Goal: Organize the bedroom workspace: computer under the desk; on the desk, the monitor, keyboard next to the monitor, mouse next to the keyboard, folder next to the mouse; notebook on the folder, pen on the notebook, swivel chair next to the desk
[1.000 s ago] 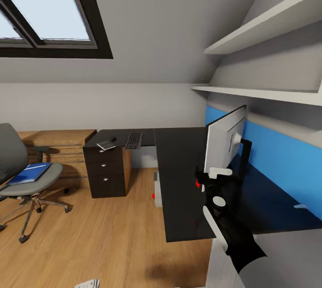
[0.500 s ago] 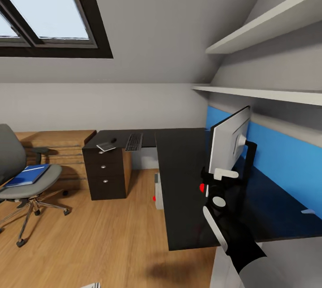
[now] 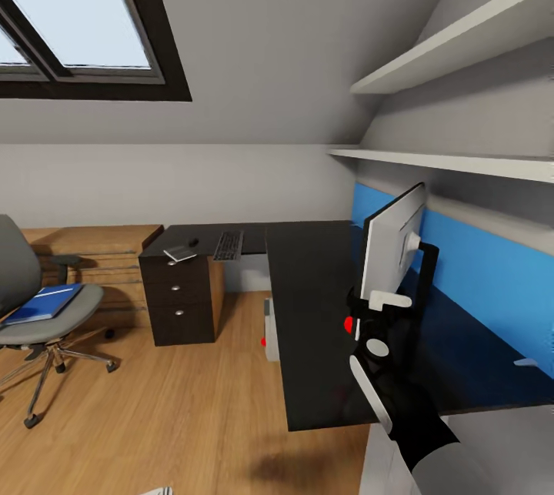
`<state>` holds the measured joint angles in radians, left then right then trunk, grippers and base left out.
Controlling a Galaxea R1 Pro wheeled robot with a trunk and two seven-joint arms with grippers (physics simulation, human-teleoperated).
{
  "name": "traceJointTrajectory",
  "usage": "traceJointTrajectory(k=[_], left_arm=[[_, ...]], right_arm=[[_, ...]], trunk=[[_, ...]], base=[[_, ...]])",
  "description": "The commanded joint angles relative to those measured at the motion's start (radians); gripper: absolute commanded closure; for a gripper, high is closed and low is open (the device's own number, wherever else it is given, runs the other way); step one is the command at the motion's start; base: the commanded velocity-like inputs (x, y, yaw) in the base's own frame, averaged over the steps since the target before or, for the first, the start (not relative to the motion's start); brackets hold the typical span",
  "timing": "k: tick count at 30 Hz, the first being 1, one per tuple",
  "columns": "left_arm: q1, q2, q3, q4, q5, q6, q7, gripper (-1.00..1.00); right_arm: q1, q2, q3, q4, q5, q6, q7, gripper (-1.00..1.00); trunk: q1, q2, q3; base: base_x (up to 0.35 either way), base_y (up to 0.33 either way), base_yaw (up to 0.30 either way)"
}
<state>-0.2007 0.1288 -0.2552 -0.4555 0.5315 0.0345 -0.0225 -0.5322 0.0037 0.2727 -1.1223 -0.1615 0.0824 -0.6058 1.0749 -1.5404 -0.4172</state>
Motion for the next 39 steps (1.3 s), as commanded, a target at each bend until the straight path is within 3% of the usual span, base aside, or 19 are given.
traceJointTrajectory(k=[1,21,30,39], left_arm=[[0.0,0.001,-0.004,-0.002,0.008,0.004,0.0,-1.0],[0.0,0.0,-0.004,-0.001,0.008,0.003,0.0,-1.0],[0.0,0.0,-0.003,-0.002,0.008,0.002,0.0,-1.0],[0.0,0.0,-0.003,-0.002,0.008,0.002,0.0,-1.0]], right_arm=[[-0.001,0.0,0.002,-0.001,-0.003,0.007,-0.007,-1.0],[0.004,0.0,0.003,-0.001,-0.006,0.007,-0.008,-1.0],[0.004,-0.001,0.003,-0.001,-0.006,0.007,-0.007,-1.0],[0.006,-0.001,0.003,-0.002,-0.006,0.007,-0.006,-1.0]], trunk=[[0.0,-0.001,0.0],[0.0,-0.001,0.026],[0.0,-0.001,0.035],[0.0,-0.001,0.044]], base=[[0.0,0.0,-0.119],[-0.003,-0.007,-0.133],[-0.015,-0.287,-0.141],[0.0,-0.087,-0.139]])
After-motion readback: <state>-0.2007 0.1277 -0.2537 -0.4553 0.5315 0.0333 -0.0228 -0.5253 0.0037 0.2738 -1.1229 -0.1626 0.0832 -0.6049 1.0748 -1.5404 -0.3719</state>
